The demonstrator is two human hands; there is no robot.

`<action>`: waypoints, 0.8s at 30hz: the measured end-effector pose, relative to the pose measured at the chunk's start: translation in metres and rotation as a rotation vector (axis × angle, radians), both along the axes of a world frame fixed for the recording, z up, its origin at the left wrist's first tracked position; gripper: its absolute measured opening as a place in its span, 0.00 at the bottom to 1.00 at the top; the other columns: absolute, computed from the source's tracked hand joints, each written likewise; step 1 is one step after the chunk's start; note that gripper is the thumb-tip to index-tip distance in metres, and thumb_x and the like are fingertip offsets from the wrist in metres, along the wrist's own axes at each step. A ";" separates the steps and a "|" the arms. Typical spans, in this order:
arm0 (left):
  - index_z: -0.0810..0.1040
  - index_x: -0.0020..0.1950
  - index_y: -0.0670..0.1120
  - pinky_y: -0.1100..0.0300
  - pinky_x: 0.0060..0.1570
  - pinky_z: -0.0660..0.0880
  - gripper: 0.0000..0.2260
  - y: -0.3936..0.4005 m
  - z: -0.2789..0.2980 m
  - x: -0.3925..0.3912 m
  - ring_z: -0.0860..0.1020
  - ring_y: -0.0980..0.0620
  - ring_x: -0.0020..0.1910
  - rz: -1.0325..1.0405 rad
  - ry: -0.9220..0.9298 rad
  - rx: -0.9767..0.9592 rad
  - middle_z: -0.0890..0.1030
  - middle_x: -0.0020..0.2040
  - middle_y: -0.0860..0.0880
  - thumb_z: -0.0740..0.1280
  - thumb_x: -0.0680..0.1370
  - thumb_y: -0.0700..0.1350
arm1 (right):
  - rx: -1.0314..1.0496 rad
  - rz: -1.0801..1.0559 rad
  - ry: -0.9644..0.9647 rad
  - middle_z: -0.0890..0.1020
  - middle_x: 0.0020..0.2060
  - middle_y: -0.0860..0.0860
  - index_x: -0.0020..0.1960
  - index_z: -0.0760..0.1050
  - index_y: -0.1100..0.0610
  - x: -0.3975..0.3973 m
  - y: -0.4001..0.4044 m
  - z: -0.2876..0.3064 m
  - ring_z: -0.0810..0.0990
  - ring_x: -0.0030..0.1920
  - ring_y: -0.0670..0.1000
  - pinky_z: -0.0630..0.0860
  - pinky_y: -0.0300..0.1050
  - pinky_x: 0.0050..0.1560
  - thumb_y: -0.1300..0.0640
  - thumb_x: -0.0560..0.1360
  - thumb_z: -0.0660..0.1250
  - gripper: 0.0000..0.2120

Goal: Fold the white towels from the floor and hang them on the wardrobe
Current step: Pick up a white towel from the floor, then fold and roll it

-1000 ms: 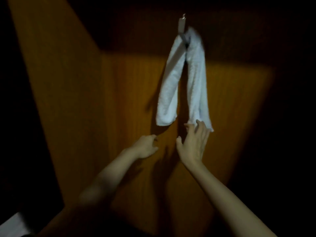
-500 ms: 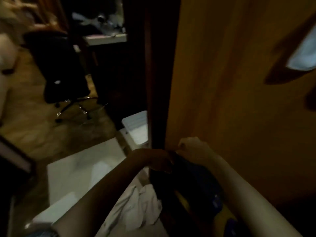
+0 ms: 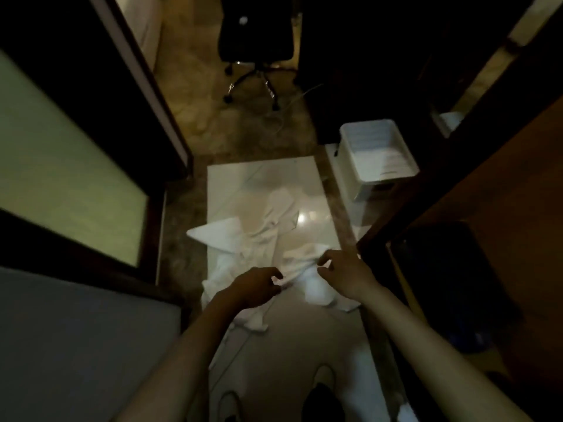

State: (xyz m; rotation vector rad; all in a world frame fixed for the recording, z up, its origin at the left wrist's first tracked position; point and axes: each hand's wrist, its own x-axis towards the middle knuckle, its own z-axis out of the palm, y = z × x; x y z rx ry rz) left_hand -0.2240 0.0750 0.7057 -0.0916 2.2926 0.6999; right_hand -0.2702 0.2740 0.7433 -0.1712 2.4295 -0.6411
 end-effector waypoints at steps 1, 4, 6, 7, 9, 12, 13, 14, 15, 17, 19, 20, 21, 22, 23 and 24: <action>0.73 0.66 0.49 0.56 0.54 0.74 0.15 -0.021 -0.021 0.016 0.77 0.49 0.56 0.070 -0.009 0.004 0.79 0.59 0.46 0.63 0.80 0.49 | 0.010 -0.009 -0.005 0.82 0.48 0.52 0.56 0.76 0.52 0.010 -0.017 -0.017 0.79 0.49 0.53 0.75 0.45 0.47 0.51 0.78 0.62 0.10; 0.75 0.64 0.47 0.62 0.45 0.73 0.12 -0.077 -0.085 0.064 0.78 0.51 0.50 0.251 -0.062 0.024 0.79 0.58 0.46 0.62 0.80 0.45 | 0.031 -0.047 -0.045 0.83 0.47 0.53 0.55 0.78 0.52 0.044 -0.063 -0.074 0.79 0.48 0.54 0.71 0.43 0.41 0.54 0.78 0.62 0.09; 0.76 0.62 0.45 0.62 0.46 0.71 0.12 -0.107 -0.130 0.094 0.78 0.49 0.53 0.341 -0.105 0.034 0.79 0.59 0.45 0.62 0.80 0.43 | 0.049 -0.068 -0.080 0.83 0.46 0.53 0.54 0.78 0.53 0.065 -0.090 -0.114 0.80 0.48 0.54 0.73 0.43 0.43 0.55 0.78 0.63 0.08; 0.77 0.62 0.44 0.61 0.48 0.71 0.12 -0.121 -0.153 0.107 0.77 0.47 0.54 0.391 -0.134 0.032 0.79 0.59 0.44 0.62 0.80 0.42 | 0.054 -0.077 -0.098 0.83 0.46 0.53 0.54 0.79 0.53 0.074 -0.102 -0.133 0.80 0.48 0.54 0.74 0.43 0.44 0.56 0.78 0.63 0.08; 0.78 0.61 0.43 0.60 0.51 0.72 0.12 -0.142 -0.195 0.133 0.77 0.45 0.57 0.472 -0.198 0.008 0.79 0.60 0.43 0.62 0.79 0.41 | 0.064 -0.079 -0.140 0.83 0.46 0.53 0.54 0.79 0.53 0.092 -0.122 -0.171 0.80 0.48 0.54 0.75 0.43 0.46 0.56 0.77 0.64 0.08; 0.79 0.59 0.43 0.62 0.52 0.72 0.12 -0.162 -0.261 0.164 0.76 0.45 0.58 0.564 -0.282 0.016 0.78 0.61 0.42 0.63 0.78 0.41 | 0.078 -0.086 -0.181 0.82 0.46 0.52 0.55 0.79 0.54 0.113 -0.144 -0.227 0.80 0.47 0.52 0.71 0.40 0.42 0.56 0.77 0.64 0.08; 0.78 0.60 0.43 0.62 0.51 0.71 0.12 -0.167 -0.283 0.173 0.76 0.45 0.59 0.592 -0.309 0.018 0.78 0.61 0.43 0.62 0.78 0.41 | 0.073 -0.087 -0.184 0.81 0.44 0.52 0.55 0.79 0.55 0.118 -0.150 -0.246 0.79 0.45 0.52 0.70 0.40 0.42 0.57 0.77 0.64 0.08; 0.78 0.61 0.43 0.62 0.52 0.70 0.12 -0.171 -0.306 0.181 0.76 0.45 0.60 0.617 -0.327 0.011 0.77 0.63 0.43 0.62 0.78 0.41 | 0.064 -0.090 -0.182 0.80 0.42 0.52 0.55 0.79 0.55 0.122 -0.155 -0.266 0.78 0.43 0.51 0.70 0.39 0.41 0.58 0.77 0.64 0.08; 0.77 0.62 0.42 0.61 0.53 0.71 0.13 -0.174 -0.329 0.188 0.75 0.44 0.61 0.641 -0.344 0.005 0.76 0.64 0.42 0.62 0.79 0.42 | 0.057 -0.094 -0.178 0.80 0.42 0.52 0.54 0.79 0.55 0.125 -0.161 -0.286 0.77 0.42 0.49 0.70 0.39 0.40 0.59 0.77 0.64 0.08; 0.75 0.63 0.42 0.59 0.55 0.71 0.14 -0.176 -0.374 0.199 0.74 0.43 0.62 0.690 -0.369 0.004 0.75 0.65 0.42 0.61 0.80 0.42 | 0.040 -0.108 -0.177 0.79 0.42 0.51 0.53 0.80 0.55 0.129 -0.169 -0.326 0.76 0.41 0.48 0.69 0.38 0.38 0.60 0.77 0.64 0.08; 0.74 0.65 0.40 0.59 0.54 0.70 0.15 -0.178 -0.420 0.207 0.73 0.42 0.62 0.730 -0.384 -0.001 0.74 0.65 0.41 0.60 0.80 0.43 | 0.012 -0.121 -0.176 0.80 0.43 0.52 0.53 0.80 0.56 0.129 -0.177 -0.370 0.78 0.43 0.50 0.70 0.38 0.39 0.60 0.77 0.64 0.08; 0.73 0.65 0.40 0.58 0.55 0.70 0.15 -0.179 -0.443 0.210 0.73 0.42 0.63 0.749 -0.389 -0.003 0.74 0.66 0.40 0.60 0.80 0.42 | -0.001 -0.131 -0.177 0.81 0.44 0.53 0.53 0.80 0.56 0.129 -0.180 -0.392 0.79 0.43 0.51 0.70 0.39 0.41 0.61 0.77 0.64 0.08; 0.73 0.66 0.39 0.58 0.56 0.70 0.15 -0.181 -0.465 0.212 0.72 0.41 0.63 0.772 -0.394 -0.005 0.73 0.66 0.40 0.60 0.80 0.42 | -0.015 -0.139 -0.176 0.81 0.44 0.54 0.53 0.80 0.57 0.128 -0.183 -0.412 0.80 0.44 0.52 0.70 0.39 0.42 0.61 0.77 0.64 0.08; 0.73 0.66 0.39 0.57 0.58 0.70 0.16 -0.182 -0.487 0.213 0.72 0.41 0.64 0.798 -0.400 -0.007 0.72 0.67 0.40 0.60 0.80 0.42 | -0.032 -0.147 -0.177 0.81 0.45 0.54 0.53 0.80 0.58 0.128 -0.186 -0.433 0.80 0.45 0.52 0.71 0.39 0.42 0.61 0.77 0.64 0.08; 0.72 0.67 0.39 0.57 0.59 0.69 0.16 -0.184 -0.509 0.215 0.71 0.41 0.65 0.832 -0.407 -0.010 0.71 0.68 0.40 0.61 0.80 0.41 | -0.048 -0.155 -0.180 0.81 0.45 0.54 0.54 0.80 0.58 0.128 -0.188 -0.454 0.80 0.46 0.53 0.71 0.40 0.42 0.62 0.77 0.64 0.08; 0.70 0.69 0.39 0.56 0.61 0.68 0.17 -0.186 -0.530 0.216 0.70 0.40 0.67 0.868 -0.416 -0.018 0.70 0.69 0.39 0.61 0.80 0.42 | -0.064 -0.164 -0.183 0.81 0.45 0.55 0.54 0.80 0.59 0.129 -0.190 -0.475 0.80 0.46 0.53 0.72 0.41 0.42 0.62 0.77 0.64 0.08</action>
